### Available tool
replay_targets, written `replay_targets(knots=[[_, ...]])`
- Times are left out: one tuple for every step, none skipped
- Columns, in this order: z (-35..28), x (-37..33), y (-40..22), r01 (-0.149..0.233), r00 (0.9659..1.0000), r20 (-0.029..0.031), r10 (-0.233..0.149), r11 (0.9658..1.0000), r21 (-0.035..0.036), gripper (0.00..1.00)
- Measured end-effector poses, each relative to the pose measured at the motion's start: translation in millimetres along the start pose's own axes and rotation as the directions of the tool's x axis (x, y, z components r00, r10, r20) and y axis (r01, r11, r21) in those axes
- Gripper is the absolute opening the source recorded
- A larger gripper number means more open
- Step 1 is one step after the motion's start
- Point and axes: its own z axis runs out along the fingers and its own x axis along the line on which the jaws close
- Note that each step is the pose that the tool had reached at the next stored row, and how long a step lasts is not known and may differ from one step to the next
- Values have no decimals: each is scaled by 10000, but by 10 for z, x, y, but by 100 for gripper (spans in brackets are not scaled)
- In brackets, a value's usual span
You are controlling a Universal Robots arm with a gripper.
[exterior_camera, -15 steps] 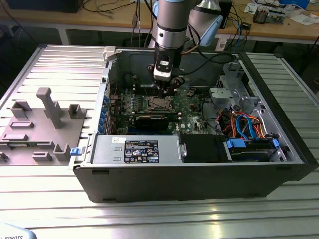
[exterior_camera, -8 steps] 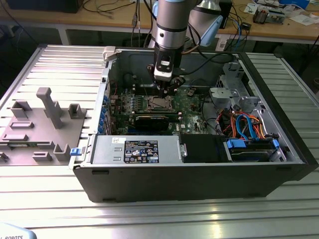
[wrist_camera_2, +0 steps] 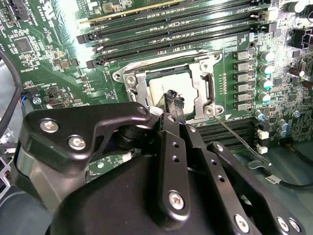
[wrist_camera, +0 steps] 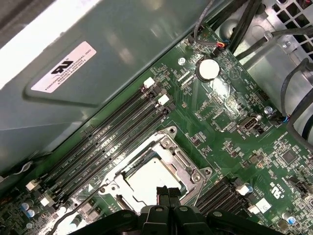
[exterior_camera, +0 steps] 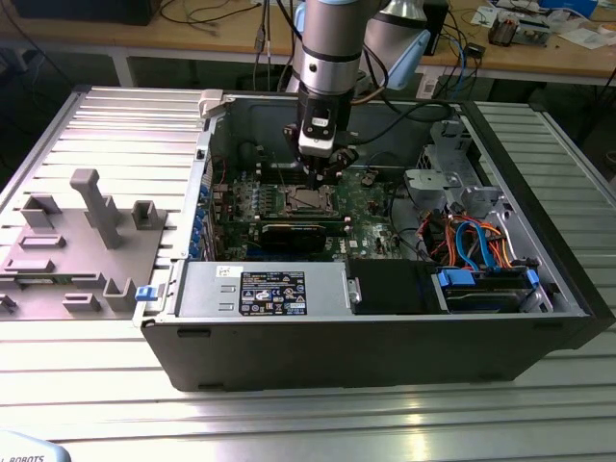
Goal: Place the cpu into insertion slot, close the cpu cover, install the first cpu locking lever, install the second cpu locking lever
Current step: 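Install the first cpu locking lever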
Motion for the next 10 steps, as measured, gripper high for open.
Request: replay_targets(knots=[[0, 0, 0, 15, 10000, 0, -15, 10000, 0, 11], [0, 0, 0, 67, 10000, 3, -67, 10000, -1, 11], [0, 0, 0, 105, 9999, 4, -105, 9999, -1, 11], [0, 0, 0, 138, 9999, 5, -138, 9999, -2, 11], [0, 0, 0, 167, 9999, 7, -167, 9999, -2, 11], [0, 0, 0, 187, 9998, 8, -187, 9998, -3, 11], [0, 0, 0, 221, 9998, 9, -221, 9998, -4, 11], [0, 0, 0, 239, 9997, 10, -239, 9997, -3, 11], [0, 0, 0, 258, 9997, 11, -258, 9997, -4, 11], [0, 0, 0, 293, 9996, 12, -293, 9996, -4, 11]])
